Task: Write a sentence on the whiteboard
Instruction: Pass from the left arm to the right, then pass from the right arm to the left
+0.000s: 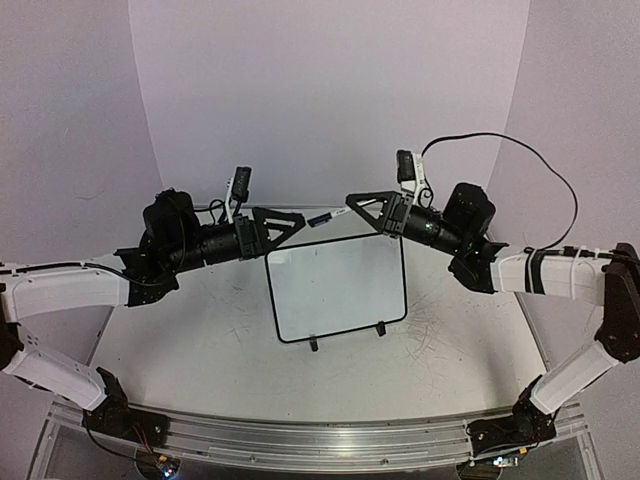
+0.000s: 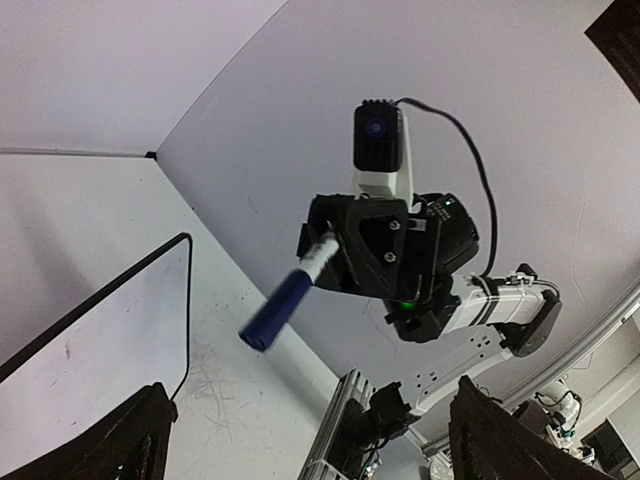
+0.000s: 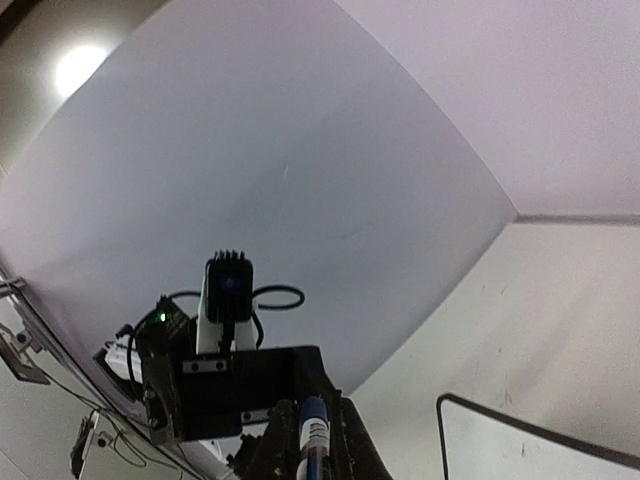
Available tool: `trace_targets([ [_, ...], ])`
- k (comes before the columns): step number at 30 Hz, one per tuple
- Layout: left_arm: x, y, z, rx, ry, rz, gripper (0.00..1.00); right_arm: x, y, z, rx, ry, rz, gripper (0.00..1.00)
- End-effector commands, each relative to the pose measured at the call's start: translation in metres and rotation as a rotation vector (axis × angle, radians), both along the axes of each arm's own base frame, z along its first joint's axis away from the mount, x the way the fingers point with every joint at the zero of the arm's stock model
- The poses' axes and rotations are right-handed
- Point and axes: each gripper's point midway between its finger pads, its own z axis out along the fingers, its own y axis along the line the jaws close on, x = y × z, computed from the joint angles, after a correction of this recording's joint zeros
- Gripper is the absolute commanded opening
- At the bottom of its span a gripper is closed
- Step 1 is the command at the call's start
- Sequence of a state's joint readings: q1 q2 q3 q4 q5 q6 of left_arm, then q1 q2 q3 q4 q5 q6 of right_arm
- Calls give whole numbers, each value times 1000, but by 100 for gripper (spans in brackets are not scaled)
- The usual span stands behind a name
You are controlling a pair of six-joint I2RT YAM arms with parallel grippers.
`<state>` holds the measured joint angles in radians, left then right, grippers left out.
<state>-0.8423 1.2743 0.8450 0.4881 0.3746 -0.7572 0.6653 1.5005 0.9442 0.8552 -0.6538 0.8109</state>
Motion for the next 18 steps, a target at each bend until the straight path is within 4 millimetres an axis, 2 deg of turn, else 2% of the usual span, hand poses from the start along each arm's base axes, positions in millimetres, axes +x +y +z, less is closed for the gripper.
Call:
trace_targets([
  [1, -22, -9, -5, 76, 23, -183, 97, -38, 0, 15, -142, -143, 100, 0],
  [4, -26, -20, -13, 93, 35, -250, 91, -45, 0, 17, -147, -155, 133, 0],
  [9, -43, -35, -5, 85, -18, -365, 71, -50, 7, 10, -144, -130, 197, 0],
  [12, -47, -38, -2, 74, -30, -388, 61, -54, 9, 10, -129, -133, 216, 0],
  [16, -46, -38, 1, 67, -32, -382, 54, -59, 12, 10, -122, -141, 232, 0],
  [18, -44, -39, 1, 64, -26, -375, 46, -63, 15, 9, -121, -144, 246, 0],
])
